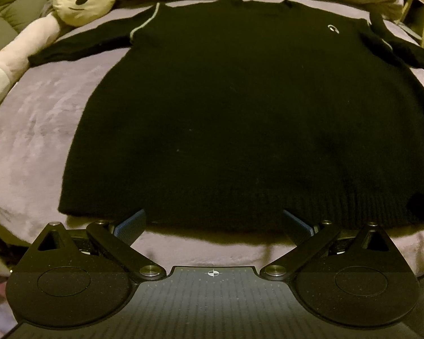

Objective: Fold small clothes

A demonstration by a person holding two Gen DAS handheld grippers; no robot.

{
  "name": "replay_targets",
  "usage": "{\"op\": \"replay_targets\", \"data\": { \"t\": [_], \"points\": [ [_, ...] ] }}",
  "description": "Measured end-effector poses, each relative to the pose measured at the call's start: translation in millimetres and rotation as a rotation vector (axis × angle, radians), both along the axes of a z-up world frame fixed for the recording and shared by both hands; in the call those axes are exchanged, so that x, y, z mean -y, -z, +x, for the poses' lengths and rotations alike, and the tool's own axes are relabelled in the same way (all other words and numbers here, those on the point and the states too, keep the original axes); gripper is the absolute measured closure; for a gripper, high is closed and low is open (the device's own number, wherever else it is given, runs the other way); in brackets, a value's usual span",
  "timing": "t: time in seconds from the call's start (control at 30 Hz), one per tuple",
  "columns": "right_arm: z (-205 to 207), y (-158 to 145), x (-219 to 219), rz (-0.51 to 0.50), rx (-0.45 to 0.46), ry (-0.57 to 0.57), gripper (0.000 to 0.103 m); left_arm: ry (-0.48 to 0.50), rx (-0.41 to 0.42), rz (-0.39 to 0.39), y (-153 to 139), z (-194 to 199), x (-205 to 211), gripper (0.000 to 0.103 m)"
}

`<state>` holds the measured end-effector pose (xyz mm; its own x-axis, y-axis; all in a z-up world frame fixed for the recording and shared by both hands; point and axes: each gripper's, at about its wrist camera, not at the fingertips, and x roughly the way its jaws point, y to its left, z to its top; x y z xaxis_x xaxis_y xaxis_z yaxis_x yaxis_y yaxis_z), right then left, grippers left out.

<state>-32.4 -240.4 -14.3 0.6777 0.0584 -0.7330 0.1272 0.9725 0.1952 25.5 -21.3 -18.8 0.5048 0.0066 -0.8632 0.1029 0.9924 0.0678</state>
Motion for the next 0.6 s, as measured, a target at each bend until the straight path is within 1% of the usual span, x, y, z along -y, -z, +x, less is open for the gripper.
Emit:
{"op": "replay_targets", "data": {
  "t": [0.23,0.4,0.6],
  "points": [
    [13,3,11,0.008,-0.021,0.001,0.004,0.001,-0.005,0.011,1,9,7,0.0],
    [21,10,24,0.046,-0.033,0.009,0.004,-0.003,-0.017,0.02,2,17,13,0.0],
    [31,17,31,0.053,-0.051,0.005,0.004,-0.02,-0.032,0.027,5,27,16,0.0]
  ]
}}
